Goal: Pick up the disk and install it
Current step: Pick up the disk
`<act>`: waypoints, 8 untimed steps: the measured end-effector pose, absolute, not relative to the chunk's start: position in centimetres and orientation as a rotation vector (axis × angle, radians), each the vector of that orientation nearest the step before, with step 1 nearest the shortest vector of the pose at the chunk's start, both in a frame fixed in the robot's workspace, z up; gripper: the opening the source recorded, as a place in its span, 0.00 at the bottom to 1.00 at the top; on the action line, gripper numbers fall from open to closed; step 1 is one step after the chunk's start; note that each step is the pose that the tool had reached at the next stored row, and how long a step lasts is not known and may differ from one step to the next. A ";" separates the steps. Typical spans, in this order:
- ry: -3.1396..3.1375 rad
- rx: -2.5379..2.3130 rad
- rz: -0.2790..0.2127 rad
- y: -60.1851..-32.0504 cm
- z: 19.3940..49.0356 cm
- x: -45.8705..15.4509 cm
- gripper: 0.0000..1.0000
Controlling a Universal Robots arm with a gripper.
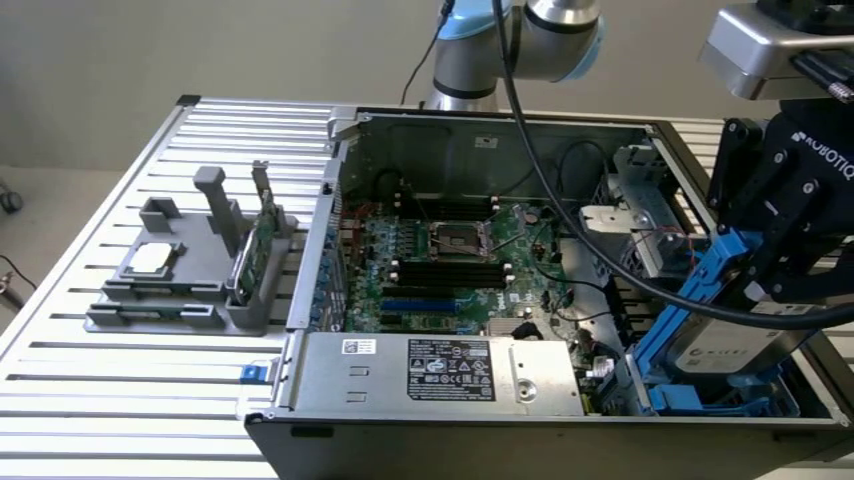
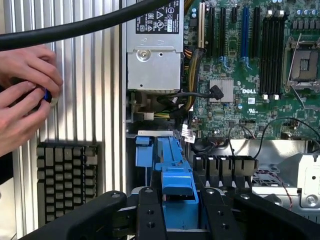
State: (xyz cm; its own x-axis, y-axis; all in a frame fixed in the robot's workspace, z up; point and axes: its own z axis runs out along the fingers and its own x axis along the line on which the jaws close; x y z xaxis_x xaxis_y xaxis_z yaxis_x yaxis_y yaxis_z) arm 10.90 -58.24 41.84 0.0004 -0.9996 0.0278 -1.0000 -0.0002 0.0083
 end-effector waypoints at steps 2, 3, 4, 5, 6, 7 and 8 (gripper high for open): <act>-2.204 2.204 0.020 -58.2 41.6 10.9 0.33; -2.204 2.205 0.019 -58.2 41.5 10.9 0.33; -2.204 2.205 0.019 -58.2 41.4 10.9 0.33; -2.204 2.205 0.018 -58.2 41.3 10.9 0.33; -2.205 2.205 0.018 -58.2 41.2 10.9 0.33; -2.205 2.206 0.017 -58.2 41.1 10.9 0.33; -2.205 2.206 0.017 -58.2 41.0 10.9 0.33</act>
